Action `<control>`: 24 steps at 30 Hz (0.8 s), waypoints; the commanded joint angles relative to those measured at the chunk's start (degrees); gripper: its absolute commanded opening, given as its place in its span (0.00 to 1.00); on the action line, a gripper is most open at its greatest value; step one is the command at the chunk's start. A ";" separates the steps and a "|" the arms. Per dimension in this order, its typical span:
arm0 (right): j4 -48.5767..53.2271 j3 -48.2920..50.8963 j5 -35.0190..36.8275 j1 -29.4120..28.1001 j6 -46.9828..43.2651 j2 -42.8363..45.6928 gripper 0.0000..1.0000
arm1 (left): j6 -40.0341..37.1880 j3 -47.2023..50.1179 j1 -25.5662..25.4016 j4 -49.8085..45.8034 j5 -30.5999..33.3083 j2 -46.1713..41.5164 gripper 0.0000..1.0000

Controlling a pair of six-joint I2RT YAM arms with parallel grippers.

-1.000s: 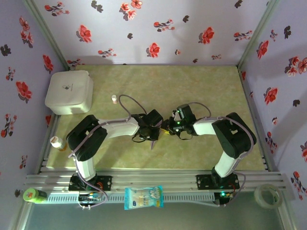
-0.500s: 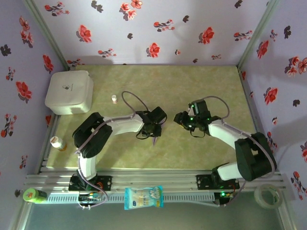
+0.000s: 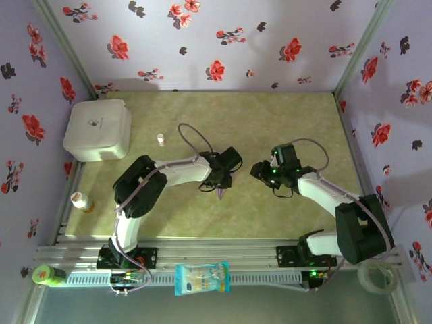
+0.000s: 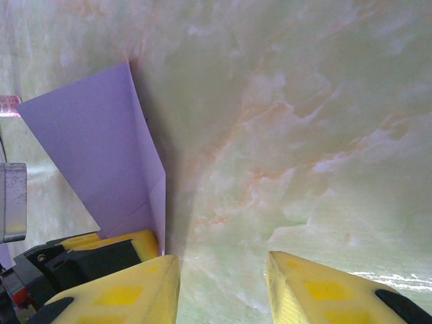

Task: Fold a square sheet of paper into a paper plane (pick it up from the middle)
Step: Move the paper plane to the center of the table.

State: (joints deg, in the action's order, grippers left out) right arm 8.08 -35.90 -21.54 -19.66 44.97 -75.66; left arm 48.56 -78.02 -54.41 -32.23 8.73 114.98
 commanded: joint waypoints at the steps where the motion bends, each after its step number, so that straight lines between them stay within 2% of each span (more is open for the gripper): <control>1: 0.83 0.62 1.15 0.65 -1.06 0.77 0.39 | 1.18 -1.29 -0.47 -4.94 3.22 4.19 0.22; 13: -0.34 1.80 1.07 0.94 -0.76 0.69 0.39 | 2.48 -4.40 -1.93 -9.08 5.26 9.26 0.23; 24: -0.87 1.46 0.36 0.91 -0.59 -0.27 0.40 | 3.90 -2.77 -1.58 -5.03 2.15 8.55 0.29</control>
State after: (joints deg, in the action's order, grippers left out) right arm 7.99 -34.59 -21.32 -19.11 44.97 -75.66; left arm 50.78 -83.92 -56.31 -38.11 13.43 119.09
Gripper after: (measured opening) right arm 0.394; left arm 0.288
